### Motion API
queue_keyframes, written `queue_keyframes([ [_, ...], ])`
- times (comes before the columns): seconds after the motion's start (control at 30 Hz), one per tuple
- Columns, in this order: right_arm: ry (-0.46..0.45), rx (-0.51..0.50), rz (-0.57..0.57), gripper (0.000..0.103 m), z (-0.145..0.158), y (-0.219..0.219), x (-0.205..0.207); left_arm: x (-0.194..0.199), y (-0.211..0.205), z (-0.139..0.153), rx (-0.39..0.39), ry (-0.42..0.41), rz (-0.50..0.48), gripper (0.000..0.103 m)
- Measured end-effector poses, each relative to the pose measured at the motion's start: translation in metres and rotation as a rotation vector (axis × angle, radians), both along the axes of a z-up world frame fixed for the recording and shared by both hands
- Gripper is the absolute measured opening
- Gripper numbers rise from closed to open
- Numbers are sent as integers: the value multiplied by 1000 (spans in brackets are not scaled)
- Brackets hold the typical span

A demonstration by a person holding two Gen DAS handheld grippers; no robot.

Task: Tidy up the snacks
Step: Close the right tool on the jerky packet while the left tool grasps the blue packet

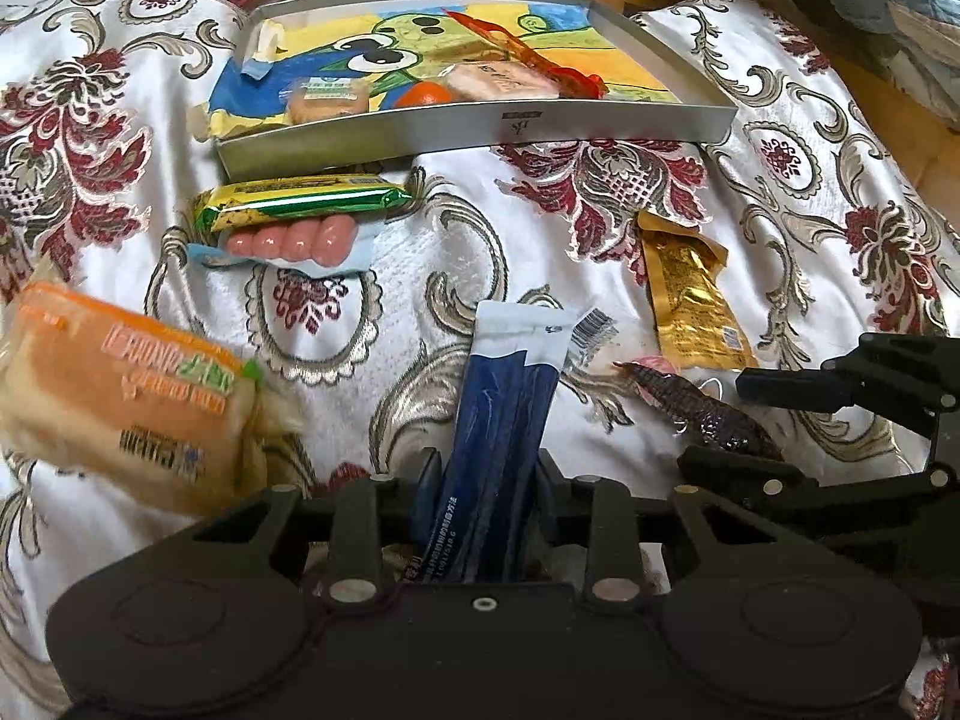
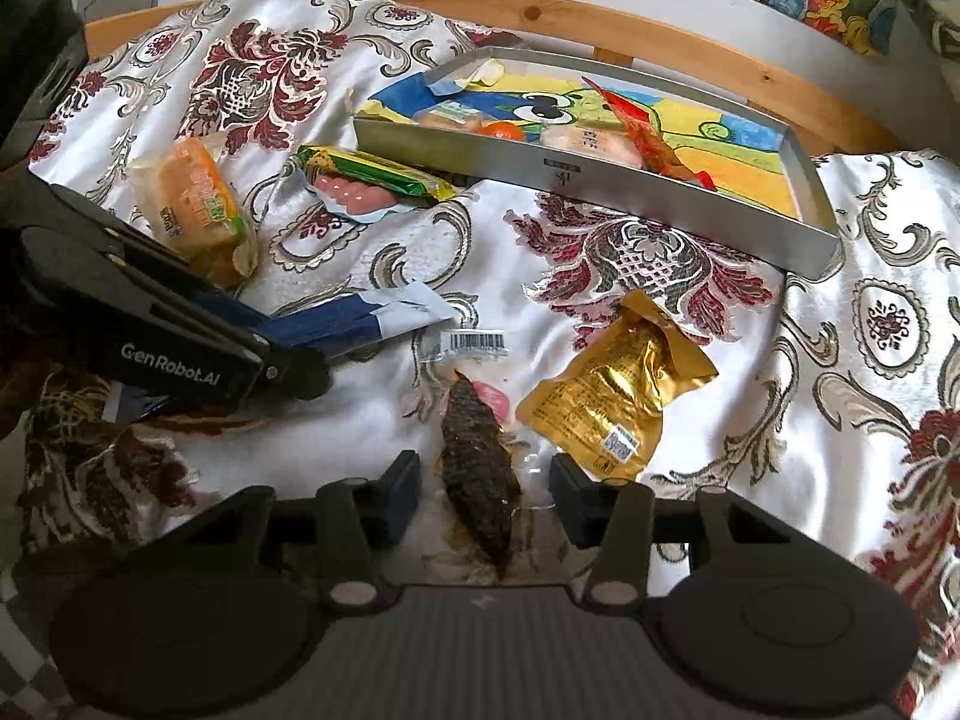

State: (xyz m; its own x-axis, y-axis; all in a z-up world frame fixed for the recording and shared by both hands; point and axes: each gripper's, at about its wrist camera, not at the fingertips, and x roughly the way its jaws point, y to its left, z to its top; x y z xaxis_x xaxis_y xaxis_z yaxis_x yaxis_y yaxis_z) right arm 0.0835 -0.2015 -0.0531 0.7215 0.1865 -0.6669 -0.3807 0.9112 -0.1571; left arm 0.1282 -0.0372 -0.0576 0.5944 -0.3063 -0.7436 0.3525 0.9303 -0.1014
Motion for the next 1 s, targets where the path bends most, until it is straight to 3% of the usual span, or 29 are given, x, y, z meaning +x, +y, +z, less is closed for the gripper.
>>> queue_keyframes([
  [0.43,-34,1,-18,51,5,7,-19,-16,-2,5,-16,-16,8,29],
  [0.6,-79,-49,-13,51,7,14,-25,-24,-10,9,11,-65,-24,29],
  [1.0,-134,-47,-34,51,17,11,-31,-32,-14,21,6,-148,-30,29],
])
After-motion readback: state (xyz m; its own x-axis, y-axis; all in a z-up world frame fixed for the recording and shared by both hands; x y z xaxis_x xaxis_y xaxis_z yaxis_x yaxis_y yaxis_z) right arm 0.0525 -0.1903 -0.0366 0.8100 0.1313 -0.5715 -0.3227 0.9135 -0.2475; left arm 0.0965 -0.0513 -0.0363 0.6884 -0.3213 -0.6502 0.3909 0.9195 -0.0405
